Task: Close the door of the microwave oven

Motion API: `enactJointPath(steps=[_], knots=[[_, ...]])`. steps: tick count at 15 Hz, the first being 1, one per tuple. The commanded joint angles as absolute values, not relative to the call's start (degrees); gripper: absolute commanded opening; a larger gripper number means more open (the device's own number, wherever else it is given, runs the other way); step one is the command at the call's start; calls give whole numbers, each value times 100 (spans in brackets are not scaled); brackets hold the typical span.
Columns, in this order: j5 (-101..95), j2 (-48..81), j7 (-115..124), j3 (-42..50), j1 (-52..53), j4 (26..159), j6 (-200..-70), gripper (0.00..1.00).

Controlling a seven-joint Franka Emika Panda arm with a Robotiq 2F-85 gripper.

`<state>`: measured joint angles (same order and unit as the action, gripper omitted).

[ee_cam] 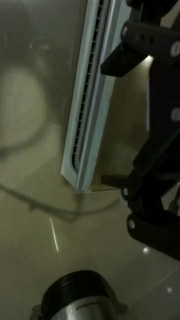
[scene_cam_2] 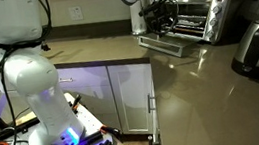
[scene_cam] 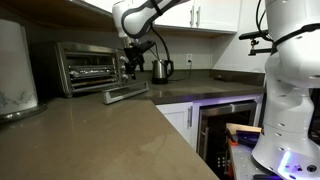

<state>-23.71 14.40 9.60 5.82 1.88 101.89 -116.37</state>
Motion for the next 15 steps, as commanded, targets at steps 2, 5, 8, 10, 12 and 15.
enactJointPath(steps=[2, 5, 8, 10, 12, 15], knots=[[-988, 1373, 60, 327, -172, 10248, -11688, 100], [-82, 1407, -522, 255, -335, 10246, -11569, 100], [546, 1541, -1009, 195, -448, 10190, -11486, 100], [825, 1647, -1251, 164, -496, 10138, -11369, 100], [1026, 1772, -1429, 132, -529, 10084, -11272, 100], [965, 1912, -1373, 158, -484, 10067, -11299, 100]])
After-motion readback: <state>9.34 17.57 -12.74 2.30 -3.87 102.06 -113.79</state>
